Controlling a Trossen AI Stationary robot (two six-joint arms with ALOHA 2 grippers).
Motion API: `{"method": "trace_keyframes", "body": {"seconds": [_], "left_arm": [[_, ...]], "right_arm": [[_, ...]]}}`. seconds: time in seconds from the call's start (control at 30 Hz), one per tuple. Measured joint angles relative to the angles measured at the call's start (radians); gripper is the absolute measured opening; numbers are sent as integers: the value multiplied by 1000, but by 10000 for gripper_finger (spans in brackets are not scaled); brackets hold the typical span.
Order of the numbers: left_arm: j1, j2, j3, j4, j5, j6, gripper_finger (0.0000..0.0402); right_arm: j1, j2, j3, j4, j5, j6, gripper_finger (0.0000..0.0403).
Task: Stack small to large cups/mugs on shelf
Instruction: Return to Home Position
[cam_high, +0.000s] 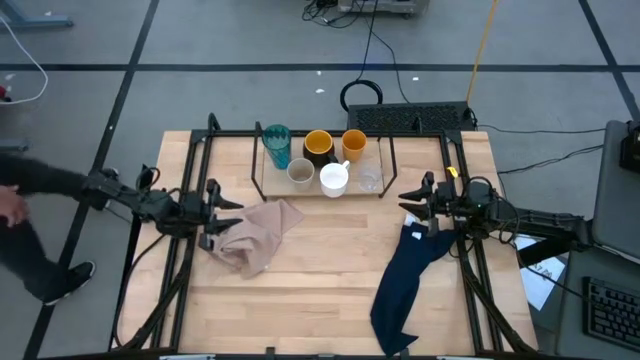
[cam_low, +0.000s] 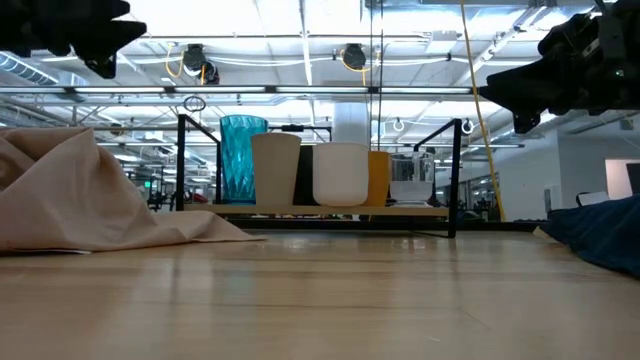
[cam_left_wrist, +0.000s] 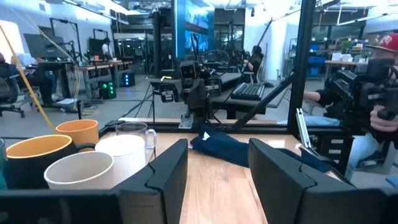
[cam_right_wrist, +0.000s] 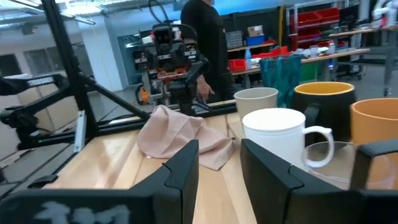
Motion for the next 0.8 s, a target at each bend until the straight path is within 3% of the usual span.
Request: {"method": "trace_keyframes", "body": {"seconds": [0.37, 0.5, 0.73, 0.8], "left_arm": [[185, 16, -5, -10, 179, 28, 168], [242, 16, -12, -63, 191, -14, 168], [283, 13, -166, 127, 206, -26, 168], [287, 13, -172, 111, 208, -36, 168]], "right_arm": [[0, 0, 0, 35, 21, 0, 110], [0, 0, 0, 35, 21, 0, 110], [0, 0, 0, 33, 21, 0, 110], [0, 0, 0, 32, 20, 0, 110]]}}
